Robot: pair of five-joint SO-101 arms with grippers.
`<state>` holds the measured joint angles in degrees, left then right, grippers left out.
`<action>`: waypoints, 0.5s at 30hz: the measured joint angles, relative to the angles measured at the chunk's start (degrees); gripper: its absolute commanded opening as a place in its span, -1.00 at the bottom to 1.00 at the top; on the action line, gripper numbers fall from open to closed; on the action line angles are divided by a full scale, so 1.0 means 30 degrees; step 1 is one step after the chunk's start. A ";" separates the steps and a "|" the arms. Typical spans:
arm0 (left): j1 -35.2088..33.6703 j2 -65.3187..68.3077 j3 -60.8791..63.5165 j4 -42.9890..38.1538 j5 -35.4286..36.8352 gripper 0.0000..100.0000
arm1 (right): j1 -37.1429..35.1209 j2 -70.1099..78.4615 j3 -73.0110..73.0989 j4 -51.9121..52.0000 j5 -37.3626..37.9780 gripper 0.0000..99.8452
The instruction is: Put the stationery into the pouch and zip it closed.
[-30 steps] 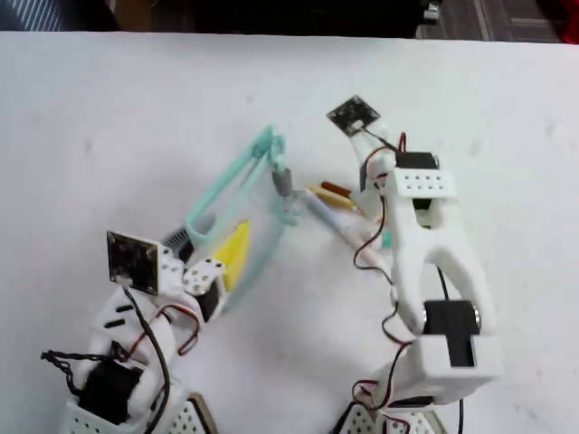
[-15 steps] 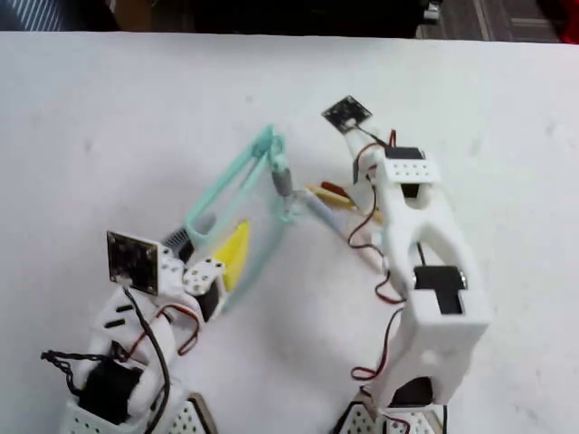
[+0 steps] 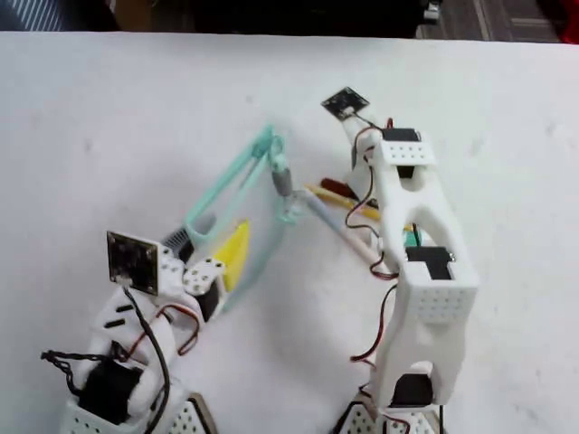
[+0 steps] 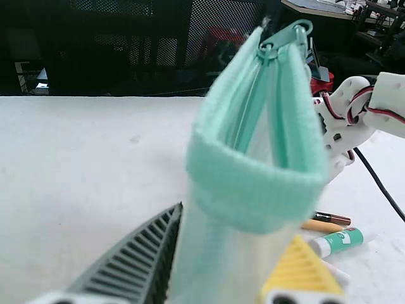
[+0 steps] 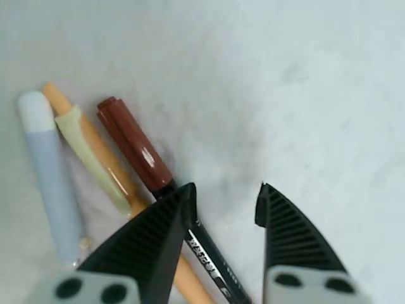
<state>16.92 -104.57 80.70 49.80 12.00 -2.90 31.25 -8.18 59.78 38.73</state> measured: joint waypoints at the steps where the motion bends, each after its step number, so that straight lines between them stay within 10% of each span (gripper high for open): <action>1: 0.0000 0.0000 0.0000 0.0000 0.0000 -0.63 | 0.0000 -0.0088 0.0000 0.0059 0.0000 -0.70; 15: 0.0000 0.0000 0.0000 0.0000 0.0000 -0.63 | -0.0059 -0.0674 0.0059 0.1407 0.0117 -0.70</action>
<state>16.92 -104.57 80.70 49.80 12.00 -3.08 29.23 -8.00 64.00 39.08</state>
